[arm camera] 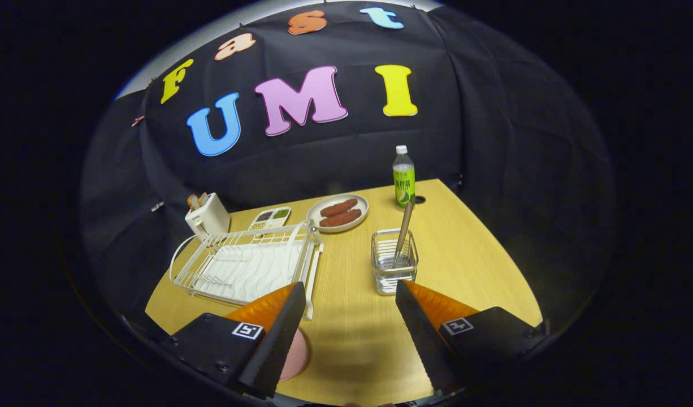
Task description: Take the plate from the dish rack, then take the spoon from the basket and place it into the plate.
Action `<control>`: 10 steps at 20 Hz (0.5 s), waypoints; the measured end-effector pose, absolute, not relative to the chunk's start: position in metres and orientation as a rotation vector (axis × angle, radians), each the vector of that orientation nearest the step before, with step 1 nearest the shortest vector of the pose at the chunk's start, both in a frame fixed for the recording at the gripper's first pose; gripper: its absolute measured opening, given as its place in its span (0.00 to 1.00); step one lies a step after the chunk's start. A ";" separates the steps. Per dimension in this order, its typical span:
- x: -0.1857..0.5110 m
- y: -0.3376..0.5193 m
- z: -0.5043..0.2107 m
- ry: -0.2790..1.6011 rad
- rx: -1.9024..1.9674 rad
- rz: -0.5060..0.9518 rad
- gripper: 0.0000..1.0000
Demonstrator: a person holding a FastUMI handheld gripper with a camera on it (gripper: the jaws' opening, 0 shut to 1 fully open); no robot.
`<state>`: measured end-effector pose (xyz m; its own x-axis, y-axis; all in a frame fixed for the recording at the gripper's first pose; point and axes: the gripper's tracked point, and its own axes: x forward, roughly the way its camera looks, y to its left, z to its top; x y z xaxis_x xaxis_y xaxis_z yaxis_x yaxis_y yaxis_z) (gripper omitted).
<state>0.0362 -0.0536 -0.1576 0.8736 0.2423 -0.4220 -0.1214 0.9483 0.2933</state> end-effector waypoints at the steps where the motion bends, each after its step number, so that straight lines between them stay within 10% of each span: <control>1: 0.046 -0.059 -0.152 0.452 0.258 0.200 0.98; 10: 0.156 -0.110 -0.177 0.409 0.248 0.142 0.98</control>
<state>0.1564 -0.1097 -0.1769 0.9082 0.1859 -0.3751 -0.0865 0.9600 0.2662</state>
